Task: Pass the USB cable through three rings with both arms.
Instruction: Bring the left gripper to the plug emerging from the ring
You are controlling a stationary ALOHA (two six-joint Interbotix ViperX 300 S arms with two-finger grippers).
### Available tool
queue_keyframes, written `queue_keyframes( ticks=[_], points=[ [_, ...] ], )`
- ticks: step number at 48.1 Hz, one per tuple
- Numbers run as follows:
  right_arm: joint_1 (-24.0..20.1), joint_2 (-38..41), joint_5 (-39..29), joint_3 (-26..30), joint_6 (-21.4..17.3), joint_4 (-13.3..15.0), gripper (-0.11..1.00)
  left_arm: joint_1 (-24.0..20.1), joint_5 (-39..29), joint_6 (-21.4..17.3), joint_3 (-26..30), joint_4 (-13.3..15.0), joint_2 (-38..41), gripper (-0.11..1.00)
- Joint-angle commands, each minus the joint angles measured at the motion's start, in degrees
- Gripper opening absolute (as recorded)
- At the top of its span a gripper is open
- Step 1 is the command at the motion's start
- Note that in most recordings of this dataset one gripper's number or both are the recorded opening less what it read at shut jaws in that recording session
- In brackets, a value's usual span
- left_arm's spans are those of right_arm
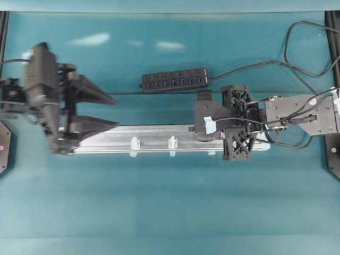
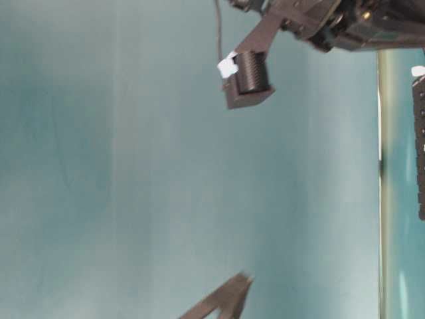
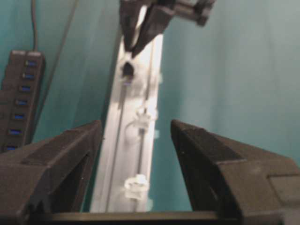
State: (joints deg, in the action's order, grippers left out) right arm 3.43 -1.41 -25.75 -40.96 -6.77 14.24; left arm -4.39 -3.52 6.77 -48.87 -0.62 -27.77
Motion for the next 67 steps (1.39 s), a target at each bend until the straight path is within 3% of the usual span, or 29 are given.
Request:
queue_keyframes(
  ticks=[1, 10, 35, 48, 58, 67],
  points=[
    [0.2, -0.6, 2.2, -0.2, -1.8, -0.4, -0.07, -0.1, 0.5, -0.4, 2.8, -0.2, 3.4, 0.77],
    [0.3, -0.7, 6.9, -1.1, -4.8, -0.4, -0.07, -0.3, 2.3, -0.7, 6.9, -0.1, 12.0, 0.83],
    [0.4, -1.0, 9.1, -1.3, -5.1, -0.4, -0.07, -0.2, 3.8, -1.2, 18.2, -0.1, 29.9, 0.83],
    [0.4, -1.1, 9.6, -1.5, -5.1, -0.3, -0.07, -0.2, 3.8, -5.6, 22.8, -0.1, 37.3, 0.83],
    [0.4, -1.1, 10.3, -1.6, -5.1, -0.3, -0.07, -0.3, 3.4, -11.4, 25.8, -0.1, 40.0, 0.83],
    [0.4, -1.1, 10.4, -1.6, -5.1, -0.3, -0.07, -0.3, 2.9, -11.8, 25.3, -0.2, 40.6, 0.83]
  ],
)
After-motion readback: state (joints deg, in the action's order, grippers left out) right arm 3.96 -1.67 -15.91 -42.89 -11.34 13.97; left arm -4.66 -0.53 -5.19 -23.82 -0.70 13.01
